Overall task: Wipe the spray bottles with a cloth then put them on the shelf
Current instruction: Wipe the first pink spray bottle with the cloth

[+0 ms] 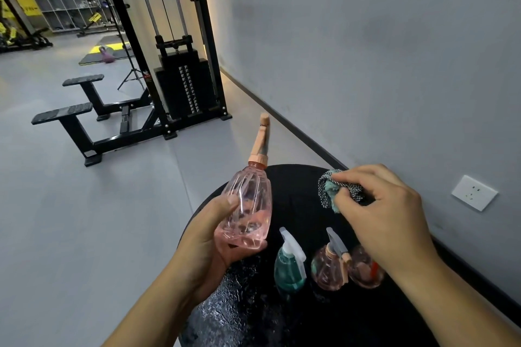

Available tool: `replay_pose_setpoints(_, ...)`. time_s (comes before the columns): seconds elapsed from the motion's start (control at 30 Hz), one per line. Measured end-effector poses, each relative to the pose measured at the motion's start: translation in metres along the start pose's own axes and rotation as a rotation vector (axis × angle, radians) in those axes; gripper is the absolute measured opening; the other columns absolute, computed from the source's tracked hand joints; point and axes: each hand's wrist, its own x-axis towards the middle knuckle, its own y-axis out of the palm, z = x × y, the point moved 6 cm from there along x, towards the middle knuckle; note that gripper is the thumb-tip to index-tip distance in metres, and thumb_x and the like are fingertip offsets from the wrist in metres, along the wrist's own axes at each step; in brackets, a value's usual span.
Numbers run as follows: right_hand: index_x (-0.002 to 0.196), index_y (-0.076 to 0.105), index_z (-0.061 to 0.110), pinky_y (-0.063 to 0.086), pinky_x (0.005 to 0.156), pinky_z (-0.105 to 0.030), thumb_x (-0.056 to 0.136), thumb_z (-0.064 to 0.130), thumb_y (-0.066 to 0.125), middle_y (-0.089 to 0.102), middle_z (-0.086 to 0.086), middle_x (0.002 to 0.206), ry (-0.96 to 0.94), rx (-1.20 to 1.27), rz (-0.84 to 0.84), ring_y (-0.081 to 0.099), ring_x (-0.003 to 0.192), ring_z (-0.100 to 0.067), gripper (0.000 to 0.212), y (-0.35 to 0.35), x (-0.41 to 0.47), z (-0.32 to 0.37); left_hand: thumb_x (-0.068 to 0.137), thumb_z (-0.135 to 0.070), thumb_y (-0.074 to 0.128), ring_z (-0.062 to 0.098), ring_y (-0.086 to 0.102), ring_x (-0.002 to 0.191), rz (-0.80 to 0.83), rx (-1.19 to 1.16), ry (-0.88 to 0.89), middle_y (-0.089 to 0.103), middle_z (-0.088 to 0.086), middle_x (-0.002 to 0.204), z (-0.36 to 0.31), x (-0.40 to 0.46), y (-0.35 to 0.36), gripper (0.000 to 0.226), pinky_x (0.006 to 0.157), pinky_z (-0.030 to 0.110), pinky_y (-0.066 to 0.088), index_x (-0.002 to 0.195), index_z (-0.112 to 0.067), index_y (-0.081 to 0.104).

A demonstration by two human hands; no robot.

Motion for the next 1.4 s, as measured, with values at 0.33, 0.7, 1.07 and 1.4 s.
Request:
replay_pose_setpoints(0.33,0.097,0.082,0.024,0.042,0.073,0.002,0.087,0.002,0.073,0.068,0.016,0.101,-0.002,0.014,-0.008,0.063,0.095,0.003,0.026,0.000,0.001,0.004,0.058,-0.061,0.096,0.036,0.073,0.103,0.143,-0.111,-0.110,0.070,0.022,0.135,0.002,-0.009,0.010,0.091,0.075,0.041,0.064,0.134,-0.017,0.071)
replay_pose_setpoints(0.7,0.105,0.080,0.030,0.053,0.084,-0.010,0.089,0.006,0.073,0.069,0.019,0.106,-0.006,0.109,-0.070,0.068,0.099,-0.003,0.029,-0.007,0.005,0.008,0.059,-0.059,0.094,0.042,0.073,0.103,0.168,-0.055,-0.137,0.071,0.022,0.132,0.003,-0.013,0.013,0.086,0.074,0.042,0.065,0.133,-0.022,0.072)
replay_pose_setpoints(1.07,0.115,0.079,0.028,0.051,0.091,-0.009,0.091,0.014,0.076,0.066,0.019,0.112,-0.100,0.085,0.009,0.065,0.106,0.000,0.027,0.004,0.003,0.026,0.062,-0.054,0.086,0.028,0.075,0.102,0.294,0.137,-0.129,0.073,0.016,0.132,0.013,-0.014,0.023,0.072,0.073,0.037,0.062,0.130,-0.030,0.075)
replay_pose_setpoints(1.4,0.105,0.081,0.031,0.043,0.075,-0.003,0.089,0.009,0.076,0.067,0.021,0.106,-0.054,0.025,0.134,0.064,0.091,0.004,0.027,0.009,0.001,0.018,0.072,-0.049,0.064,0.037,0.073,0.111,0.259,0.248,-0.106,0.075,0.014,0.130,0.015,-0.009,0.014,0.058,0.104,0.073,0.047,0.127,-0.037,0.076)
